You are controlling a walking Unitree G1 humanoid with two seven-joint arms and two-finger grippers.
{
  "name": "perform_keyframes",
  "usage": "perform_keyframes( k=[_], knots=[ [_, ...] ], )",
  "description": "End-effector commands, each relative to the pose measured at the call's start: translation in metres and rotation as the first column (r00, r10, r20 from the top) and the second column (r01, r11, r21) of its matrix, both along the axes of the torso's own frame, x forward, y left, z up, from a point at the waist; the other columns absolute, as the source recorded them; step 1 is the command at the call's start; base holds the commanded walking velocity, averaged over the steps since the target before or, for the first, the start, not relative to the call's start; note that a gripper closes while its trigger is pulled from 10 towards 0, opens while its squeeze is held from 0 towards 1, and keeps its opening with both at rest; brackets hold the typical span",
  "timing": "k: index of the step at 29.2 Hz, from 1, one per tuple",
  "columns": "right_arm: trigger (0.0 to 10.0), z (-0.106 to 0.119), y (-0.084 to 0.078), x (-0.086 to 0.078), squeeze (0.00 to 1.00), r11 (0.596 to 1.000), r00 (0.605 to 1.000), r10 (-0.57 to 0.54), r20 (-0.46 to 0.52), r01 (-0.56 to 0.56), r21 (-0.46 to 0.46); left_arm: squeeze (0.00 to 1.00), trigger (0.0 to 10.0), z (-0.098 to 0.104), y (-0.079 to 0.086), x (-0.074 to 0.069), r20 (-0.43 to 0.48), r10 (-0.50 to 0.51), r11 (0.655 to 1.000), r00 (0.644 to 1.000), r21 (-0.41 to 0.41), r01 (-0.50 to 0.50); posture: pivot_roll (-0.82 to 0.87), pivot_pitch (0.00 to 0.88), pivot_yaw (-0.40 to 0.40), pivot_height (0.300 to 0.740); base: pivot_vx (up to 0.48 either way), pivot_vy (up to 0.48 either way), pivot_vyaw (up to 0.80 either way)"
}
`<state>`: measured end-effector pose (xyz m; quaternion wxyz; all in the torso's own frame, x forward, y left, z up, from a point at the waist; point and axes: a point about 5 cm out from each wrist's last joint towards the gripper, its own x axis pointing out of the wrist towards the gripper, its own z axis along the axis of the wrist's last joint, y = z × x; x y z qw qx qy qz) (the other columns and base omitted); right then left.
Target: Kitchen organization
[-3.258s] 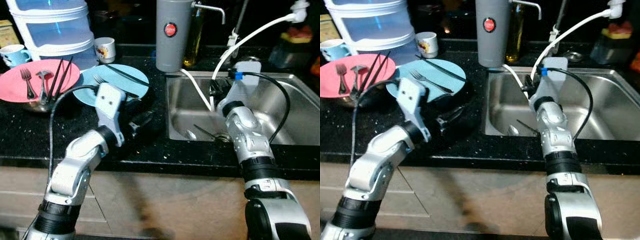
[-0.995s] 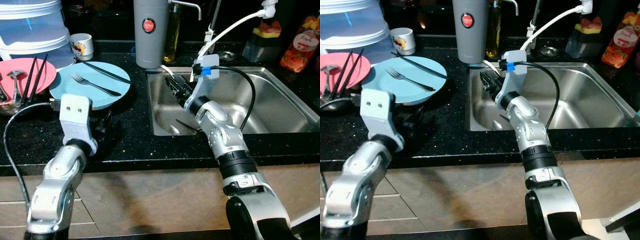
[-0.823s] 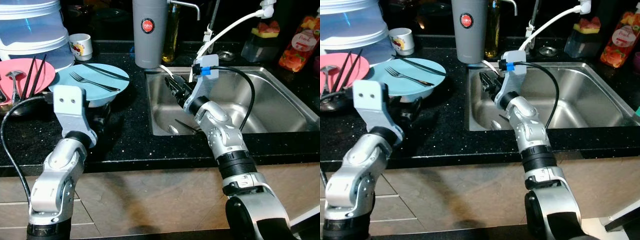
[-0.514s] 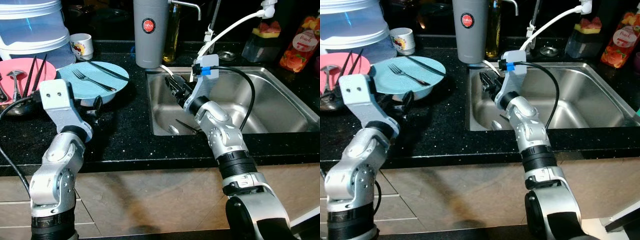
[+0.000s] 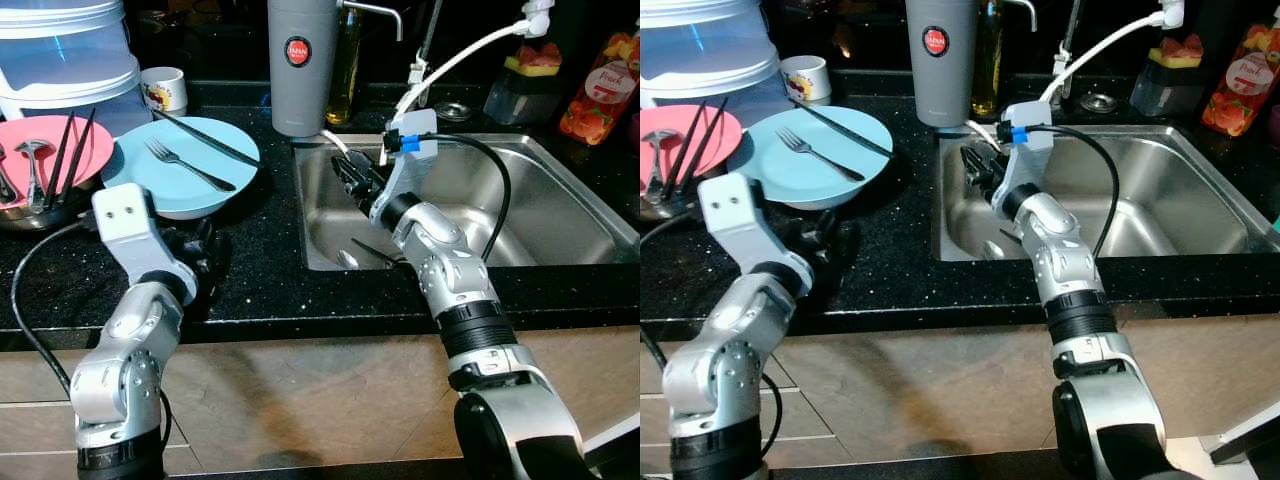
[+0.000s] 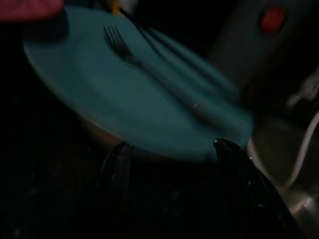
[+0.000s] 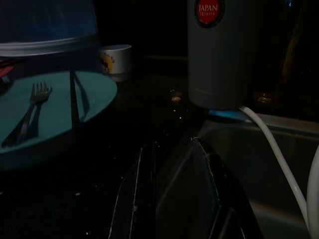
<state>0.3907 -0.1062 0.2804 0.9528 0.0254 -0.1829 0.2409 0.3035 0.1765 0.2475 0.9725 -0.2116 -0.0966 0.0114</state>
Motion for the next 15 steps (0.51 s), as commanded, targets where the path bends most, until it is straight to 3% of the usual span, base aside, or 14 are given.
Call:
perform_keyframes(
  k=[1, 2, 4, 6, 15],
  knots=[
    [10.0, -0.003, 0.000, 0.000, 0.00, 1.000, 1.000, 0.001, -0.003, -0.001, -0.018, 0.00, 10.0, 0.008, 0.001, -0.003, 0.064, 0.013, 0.996, 0.998, -0.090, -0.007, 0.08, 0.090, -0.002, 0.740, 0.000, 0.000, 0.00],
    [10.0, -0.003, 0.000, 0.000, 0.00, 1.000, 1.000, 0.001, -0.003, -0.001, -0.018, 0.00, 10.0, 0.008, 0.001, -0.003, 0.064, 0.013, 0.996, 0.998, -0.090, -0.007, 0.08, 0.090, -0.002, 0.740, 0.000, 0.000, 0.00],
    [10.0, -0.003, 0.000, 0.000, 0.00, 1.000, 1.000, 0.000, 0.000, 0.000, -0.025, 0.00, 10.0, 0.018, -0.004, -0.007, 0.144, 0.005, 0.979, 0.990, -0.203, 0.024, 0.08, 0.090, -0.004, 0.740, 0.000, 0.000, 0.00],
    [10.0, -0.003, 0.000, 0.000, 0.00, 1.000, 1.000, 0.000, 0.001, 0.000, -0.027, 0.00, 10.0, 0.019, -0.008, -0.009, 0.162, -0.013, 0.969, 0.987, -0.242, 0.052, 0.08, 0.090, -0.004, 0.740, 0.000, 0.000, 0.00],
    [10.0, -0.003, 0.001, 0.000, 0.00, 0.999, 1.000, 0.003, 0.005, -0.003, -0.043, 0.00, 10.0, 0.010, -0.019, -0.013, 0.121, -0.029, 0.952, 0.992, -0.300, 0.064, 0.08, 0.092, -0.003, 0.740, 0.000, 0.000, 0.00]
  ],
)
